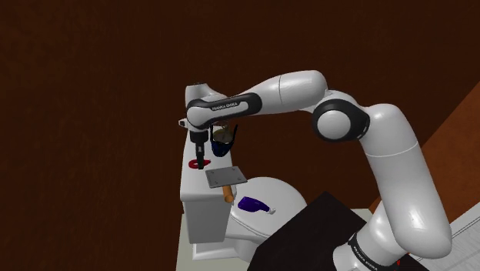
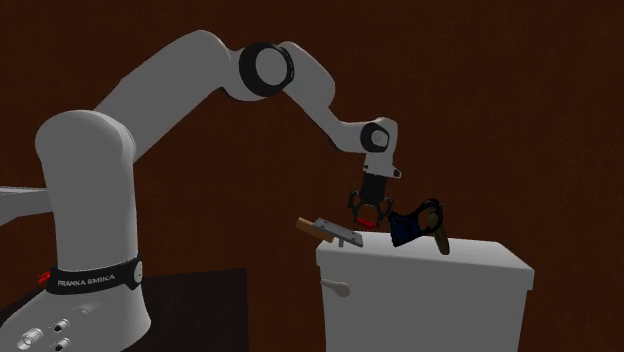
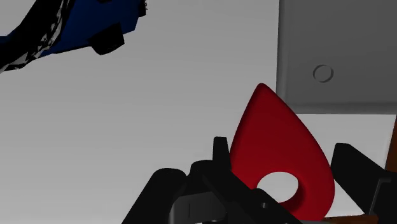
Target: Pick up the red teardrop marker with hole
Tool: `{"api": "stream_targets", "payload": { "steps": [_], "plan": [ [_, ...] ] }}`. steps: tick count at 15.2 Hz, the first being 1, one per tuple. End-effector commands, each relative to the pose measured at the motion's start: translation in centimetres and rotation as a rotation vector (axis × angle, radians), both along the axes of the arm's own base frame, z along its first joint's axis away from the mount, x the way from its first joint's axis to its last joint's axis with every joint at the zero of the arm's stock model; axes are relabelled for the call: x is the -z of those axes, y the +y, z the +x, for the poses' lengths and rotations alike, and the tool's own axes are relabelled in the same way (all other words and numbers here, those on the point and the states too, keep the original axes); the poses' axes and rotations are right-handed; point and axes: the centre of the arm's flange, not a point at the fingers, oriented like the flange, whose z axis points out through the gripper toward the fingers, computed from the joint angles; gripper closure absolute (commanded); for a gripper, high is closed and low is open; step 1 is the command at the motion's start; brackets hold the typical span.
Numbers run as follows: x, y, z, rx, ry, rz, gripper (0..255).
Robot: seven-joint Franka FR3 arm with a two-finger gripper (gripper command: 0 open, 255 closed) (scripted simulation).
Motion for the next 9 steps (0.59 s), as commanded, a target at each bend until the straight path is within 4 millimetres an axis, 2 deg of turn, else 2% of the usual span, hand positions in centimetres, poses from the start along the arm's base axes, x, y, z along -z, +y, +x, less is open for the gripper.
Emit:
{"api": "stream_targets", "payload": {
  "steps": [1, 9],
  "plan": [
    [-1.1, -0.1, -0.1, 0.0, 0.0, 0.0, 255],
    [-5.3, -0.1, -0.1, 0.0, 0.0, 0.0, 255]
  ]
}}
